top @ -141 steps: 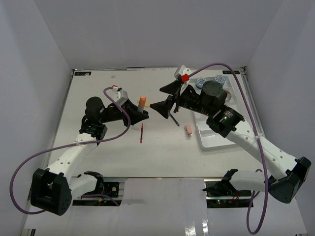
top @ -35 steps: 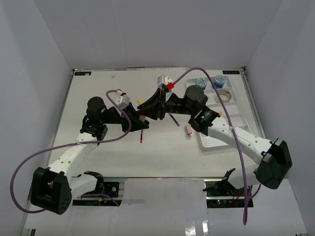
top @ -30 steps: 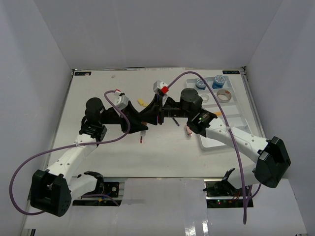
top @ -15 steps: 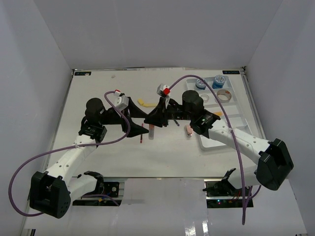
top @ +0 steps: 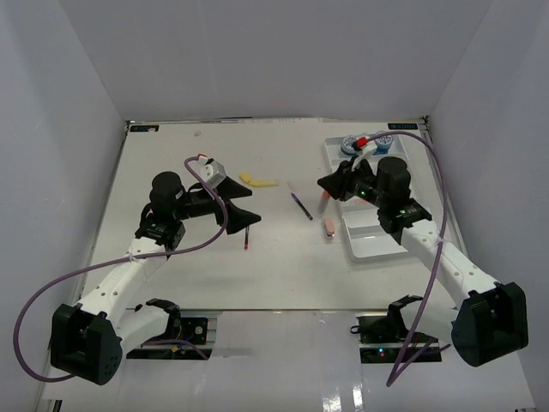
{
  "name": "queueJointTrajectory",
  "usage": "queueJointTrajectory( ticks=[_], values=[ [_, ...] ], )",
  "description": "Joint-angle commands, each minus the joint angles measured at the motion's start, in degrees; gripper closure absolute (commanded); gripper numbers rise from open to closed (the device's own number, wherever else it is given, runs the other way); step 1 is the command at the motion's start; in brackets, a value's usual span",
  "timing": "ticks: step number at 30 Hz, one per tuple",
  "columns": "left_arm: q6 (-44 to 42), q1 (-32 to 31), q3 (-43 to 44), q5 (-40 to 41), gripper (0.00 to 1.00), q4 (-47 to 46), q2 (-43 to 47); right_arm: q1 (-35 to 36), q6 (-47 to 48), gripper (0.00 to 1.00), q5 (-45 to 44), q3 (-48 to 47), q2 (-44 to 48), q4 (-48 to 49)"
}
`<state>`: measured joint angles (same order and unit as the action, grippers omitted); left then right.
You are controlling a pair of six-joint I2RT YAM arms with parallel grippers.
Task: Sort the stationery into containers
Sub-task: Place the pen in the storage box.
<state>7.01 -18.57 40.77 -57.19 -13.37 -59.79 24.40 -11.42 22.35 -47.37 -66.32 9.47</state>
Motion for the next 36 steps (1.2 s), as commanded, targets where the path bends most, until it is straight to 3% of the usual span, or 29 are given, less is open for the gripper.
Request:
queueJointTrajectory(
  ticks=[1,8,11,16,34,36],
  values=[
    [-1.8,-0.2,0.7,6.9,0.02,1.8,2.0,-8.3,-2.6,0.92,-2.8,1.7,2.7,0.1],
    [-0.2,-0.2,1.6,27.3,0.02,6.1,0.3,-22.7,-6.8,0.92,-2.4,3.6,1.5,0.5],
    [0.3,-0.2,2.3,32.5,0.02,8.0,-0.4,-27.0,-8.2,0.92,-1.8,4.7,-0.4,3.6],
    [0.6,-0.2,1.6,34.5,0.02,7.6,0.6,-31.3,-12.7,0.92,2.0,6.5,-6.4,14.3],
    [1.1,-0.2,2.3,35.4,0.02,8.4,-1.4,-32.0,-15.7,0.92,3.8,5.2,-28.7,30.0],
    [1.3,-0.2,2.4,34.9,0.02,8.3,-1.7,-32.0,-15.1,0.86,2.7,5.5,-29.2,30.2]
  ],
)
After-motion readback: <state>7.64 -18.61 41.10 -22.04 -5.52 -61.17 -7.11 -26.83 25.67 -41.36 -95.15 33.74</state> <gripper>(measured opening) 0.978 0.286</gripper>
